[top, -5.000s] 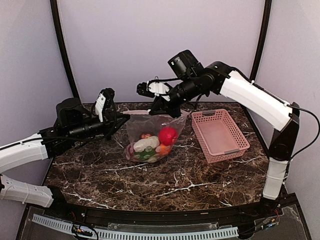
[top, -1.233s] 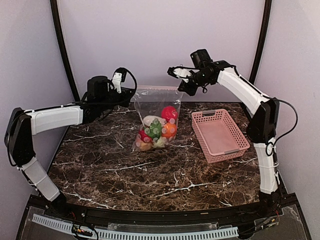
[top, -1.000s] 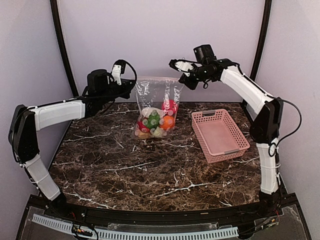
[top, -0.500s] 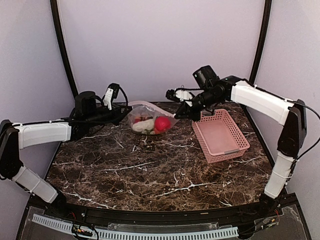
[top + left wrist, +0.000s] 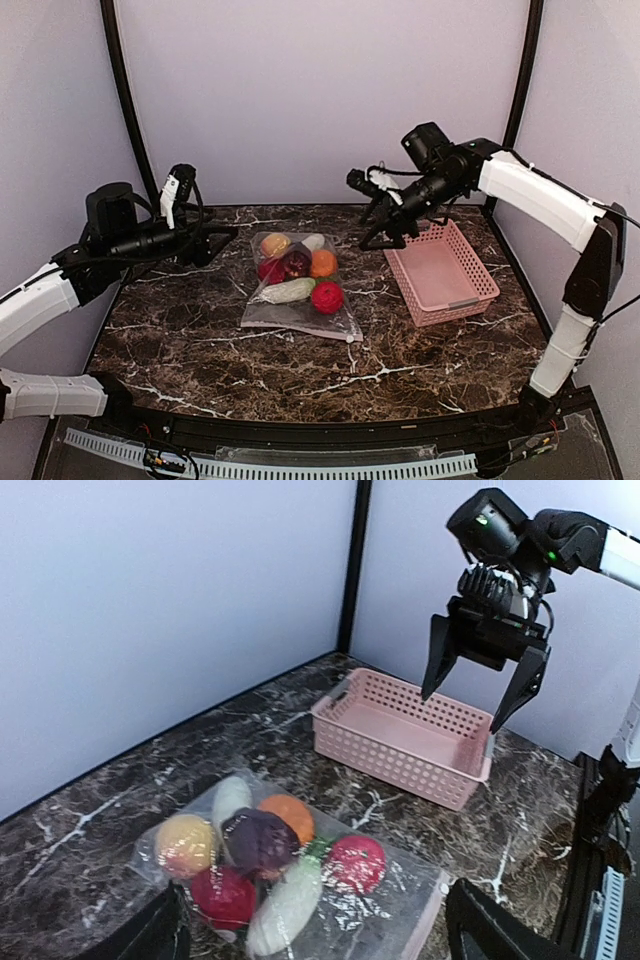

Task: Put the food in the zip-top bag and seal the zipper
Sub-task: Reset both arms

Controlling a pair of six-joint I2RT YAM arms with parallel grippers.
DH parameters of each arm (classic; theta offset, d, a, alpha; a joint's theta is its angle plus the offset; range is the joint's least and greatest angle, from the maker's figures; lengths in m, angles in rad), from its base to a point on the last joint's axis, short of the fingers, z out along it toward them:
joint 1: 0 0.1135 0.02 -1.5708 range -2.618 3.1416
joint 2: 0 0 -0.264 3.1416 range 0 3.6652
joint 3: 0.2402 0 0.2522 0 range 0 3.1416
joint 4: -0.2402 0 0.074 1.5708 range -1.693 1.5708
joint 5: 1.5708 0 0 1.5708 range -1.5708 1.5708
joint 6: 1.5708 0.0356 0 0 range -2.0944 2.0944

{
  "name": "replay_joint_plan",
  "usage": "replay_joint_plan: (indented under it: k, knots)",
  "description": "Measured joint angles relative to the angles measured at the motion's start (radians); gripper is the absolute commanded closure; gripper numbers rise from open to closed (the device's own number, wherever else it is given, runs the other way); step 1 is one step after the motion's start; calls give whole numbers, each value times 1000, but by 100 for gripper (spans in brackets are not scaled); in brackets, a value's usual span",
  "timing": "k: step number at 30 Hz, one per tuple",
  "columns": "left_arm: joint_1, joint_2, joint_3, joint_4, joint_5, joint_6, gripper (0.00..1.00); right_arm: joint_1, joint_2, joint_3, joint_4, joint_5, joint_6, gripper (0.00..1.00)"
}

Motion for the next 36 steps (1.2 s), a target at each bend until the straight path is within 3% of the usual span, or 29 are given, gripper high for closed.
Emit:
replay_joint_plan:
  k: [1,4,5,10,15,18,24,30,36]
  knots:
    - [0,-14,24,-23,-51,16,4,-53,-14,12,0,-3,8,26]
    - [0,-29,61,-67,-212,44,1,-177,-67,22,16,-13,66,3]
    - [0,-28,66,-82,-277,48,1,-228,-85,16,31,-17,96,2]
    - [0,18,120,-229,-521,-26,1,-461,-196,-95,160,-31,251,1]
    - [1,47,166,-298,-622,-65,1,-623,-412,-381,396,37,404,1]
    - [1,33,97,-240,-665,-45,1,-660,-539,-570,549,125,525,1]
    - [23,24,-78,-149,-699,15,1,-692,-581,-778,766,205,637,1]
    - [39,-5,-77,-122,-699,10,1,-698,-587,-856,852,208,644,1]
    - [39,-130,-124,-74,-717,-3,1,-698,-580,-857,895,207,642,1]
